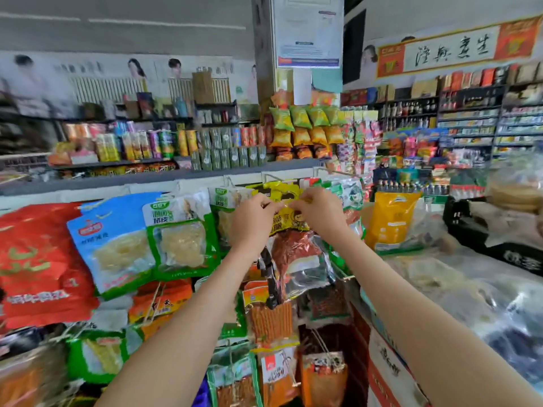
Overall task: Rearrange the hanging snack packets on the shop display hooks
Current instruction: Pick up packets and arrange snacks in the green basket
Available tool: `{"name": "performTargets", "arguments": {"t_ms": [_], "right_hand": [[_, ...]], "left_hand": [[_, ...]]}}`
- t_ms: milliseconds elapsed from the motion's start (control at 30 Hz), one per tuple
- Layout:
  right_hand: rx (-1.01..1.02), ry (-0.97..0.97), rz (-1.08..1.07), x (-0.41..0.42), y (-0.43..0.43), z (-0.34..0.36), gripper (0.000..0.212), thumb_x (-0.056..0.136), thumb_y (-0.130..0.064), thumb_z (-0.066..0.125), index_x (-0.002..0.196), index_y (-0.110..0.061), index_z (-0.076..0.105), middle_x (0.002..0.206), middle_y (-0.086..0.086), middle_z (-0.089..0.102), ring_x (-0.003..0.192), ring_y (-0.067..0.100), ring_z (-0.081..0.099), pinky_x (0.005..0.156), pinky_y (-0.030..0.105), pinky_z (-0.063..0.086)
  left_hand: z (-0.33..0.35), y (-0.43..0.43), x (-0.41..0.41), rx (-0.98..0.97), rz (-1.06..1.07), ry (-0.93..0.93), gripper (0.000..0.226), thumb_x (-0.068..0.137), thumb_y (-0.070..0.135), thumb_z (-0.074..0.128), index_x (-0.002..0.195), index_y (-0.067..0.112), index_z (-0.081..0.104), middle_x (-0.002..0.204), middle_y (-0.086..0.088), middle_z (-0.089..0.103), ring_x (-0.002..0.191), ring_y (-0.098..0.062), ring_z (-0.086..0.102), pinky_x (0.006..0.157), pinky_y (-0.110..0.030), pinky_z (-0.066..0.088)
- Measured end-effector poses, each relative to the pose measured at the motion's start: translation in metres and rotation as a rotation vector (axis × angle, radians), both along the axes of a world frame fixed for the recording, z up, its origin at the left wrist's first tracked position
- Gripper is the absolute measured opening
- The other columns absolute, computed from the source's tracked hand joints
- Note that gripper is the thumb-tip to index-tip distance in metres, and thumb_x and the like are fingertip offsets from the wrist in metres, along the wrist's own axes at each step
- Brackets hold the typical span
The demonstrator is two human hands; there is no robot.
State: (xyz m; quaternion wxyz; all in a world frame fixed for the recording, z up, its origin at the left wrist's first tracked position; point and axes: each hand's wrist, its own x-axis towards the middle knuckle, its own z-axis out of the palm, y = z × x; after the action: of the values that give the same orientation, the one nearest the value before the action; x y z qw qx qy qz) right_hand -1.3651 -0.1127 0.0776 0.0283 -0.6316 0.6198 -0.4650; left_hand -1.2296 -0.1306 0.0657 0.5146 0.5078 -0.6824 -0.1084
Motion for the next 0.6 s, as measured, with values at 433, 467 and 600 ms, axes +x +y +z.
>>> {"name": "performTargets", "arguments": {"t_ms": [433, 467, 600], "right_hand": [[-0.176, 0.049, 0.206, -0.035, -0.116, -0.009, 0.016, 0.088, -0.015, 0.059, 0.081, -0.007, 0.072, 0.065, -0.008, 0.042, 0.08, 0.027, 0.048, 0.066, 0.032, 0.033], [-0.171, 0.028, 0.228, -0.036, -0.12, -0.011, 0.017, 0.089, -0.014, 0.058, 0.08, -0.007, 0.071, 0.066, -0.007, 0.043, 0.079, 0.026, 0.047, 0.066, 0.031, 0.031], [-0.127, -0.045, 0.254, -0.04, -0.137, -0.023, 0.019, 0.091, -0.013, 0.053, 0.089, -0.005, 0.07, 0.086, 0.013, 0.058, 0.088, 0.032, 0.052, 0.075, 0.036, 0.04]], "left_hand": [[0.001, -0.088, -0.036, 0.003, 0.139, 0.051, 0.018, 0.087, 0.039, 0.061, 0.08, 0.023, 0.065, 0.064, 0.012, 0.059, 0.058, -0.013, 0.057, 0.058, -0.03, 0.044], [0.0, -0.09, -0.037, -0.009, 0.138, 0.051, 0.016, 0.087, 0.038, 0.062, 0.079, 0.024, 0.063, 0.064, 0.014, 0.057, 0.056, -0.011, 0.055, 0.057, -0.029, 0.042], [-0.008, -0.101, -0.042, -0.029, 0.167, 0.015, 0.017, 0.087, 0.037, 0.062, 0.075, 0.024, 0.062, 0.062, 0.012, 0.056, 0.052, -0.008, 0.049, 0.054, -0.029, 0.037]]}}
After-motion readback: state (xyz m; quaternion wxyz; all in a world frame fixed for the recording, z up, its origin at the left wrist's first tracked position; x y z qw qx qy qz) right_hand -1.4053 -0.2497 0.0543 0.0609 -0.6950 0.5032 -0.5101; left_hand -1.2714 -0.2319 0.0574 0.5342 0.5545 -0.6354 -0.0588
